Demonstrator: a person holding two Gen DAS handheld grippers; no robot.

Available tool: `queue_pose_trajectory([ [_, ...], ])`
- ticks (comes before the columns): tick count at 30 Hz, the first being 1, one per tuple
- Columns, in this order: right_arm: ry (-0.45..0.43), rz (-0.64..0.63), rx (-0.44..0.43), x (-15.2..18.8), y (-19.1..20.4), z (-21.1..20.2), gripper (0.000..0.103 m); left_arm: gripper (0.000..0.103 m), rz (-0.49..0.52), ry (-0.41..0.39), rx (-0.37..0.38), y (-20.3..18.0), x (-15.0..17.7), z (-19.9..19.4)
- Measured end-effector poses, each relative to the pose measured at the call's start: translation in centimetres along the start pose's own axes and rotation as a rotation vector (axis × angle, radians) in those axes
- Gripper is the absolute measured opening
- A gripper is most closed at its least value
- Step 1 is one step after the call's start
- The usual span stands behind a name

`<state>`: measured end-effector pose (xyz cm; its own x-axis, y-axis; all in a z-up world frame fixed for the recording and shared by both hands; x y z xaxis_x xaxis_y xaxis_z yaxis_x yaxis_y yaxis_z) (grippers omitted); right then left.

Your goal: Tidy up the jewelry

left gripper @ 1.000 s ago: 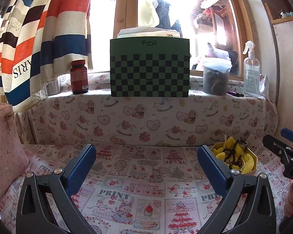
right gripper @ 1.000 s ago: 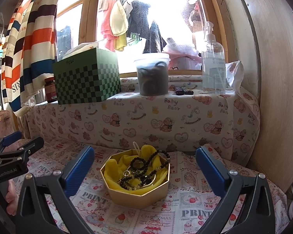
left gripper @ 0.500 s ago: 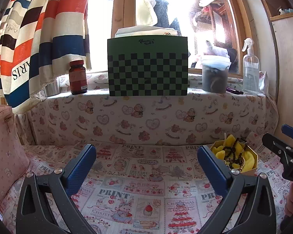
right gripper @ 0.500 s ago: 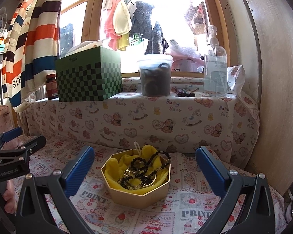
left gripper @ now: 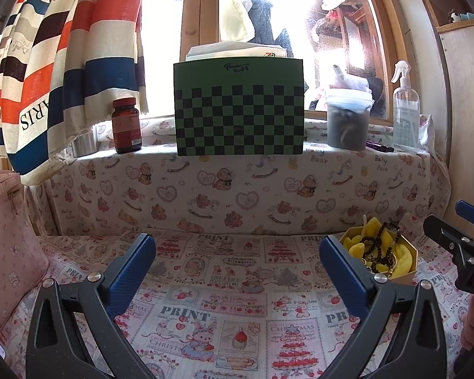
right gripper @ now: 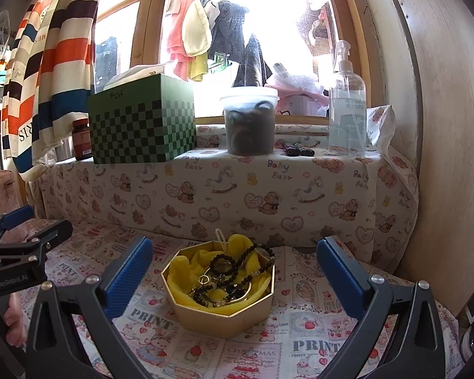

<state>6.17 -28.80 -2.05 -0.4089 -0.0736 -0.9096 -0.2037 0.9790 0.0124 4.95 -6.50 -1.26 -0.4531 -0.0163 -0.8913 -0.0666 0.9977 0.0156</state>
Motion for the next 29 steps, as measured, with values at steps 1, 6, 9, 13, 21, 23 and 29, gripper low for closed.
queue_pose_trajectory([
  [1, 0.0, 0.0, 0.0, 0.0, 0.01, 0.0, 0.103, 0.103, -0.001, -0.001, -0.002, 0.08, 0.0, -0.04],
  [6, 0.0, -0.001, 0.0, -0.01, 0.02, 0.0, 0.103, 0.103, 0.003, -0.001, -0.001, 0.14, 0.0, -0.07],
  [9, -0.001, -0.004, 0.0, -0.02, 0.03, -0.02, 0.103, 0.103, 0.002, -0.001, -0.001, 0.16, 0.01, -0.07],
  [13, 0.0, -0.011, 0.0, 0.07, 0.1, 0.13, 0.103, 0.103, 0.002, 0.0, -0.002, 0.19, 0.01, -0.07],
  [21, 0.0, -0.007, 0.003, 0.14, 0.11, 0.1, 0.103, 0.103, -0.005, -0.002, -0.007, 0.36, -0.02, -0.04],
  [23, -0.001, -0.007, 0.003, 0.15, 0.07, 0.09, 0.103, 0.103, -0.004, 0.001, -0.007, 0.34, -0.04, 0.01],
  [29, 0.003, -0.007, 0.003, 0.09, 0.13, 0.12, 0.103, 0.103, -0.002, 0.001, -0.007, 0.32, -0.02, -0.03],
])
Point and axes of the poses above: each gripper's, at about its wrist camera, not at the fingertips, and z roughly the way its jaws point, y to its left, x to its underside, the point moved 2 cm from there along z, roughly the way its jaws point, and after that the axes turned 9 degrees about y, right-handed, at the moved point
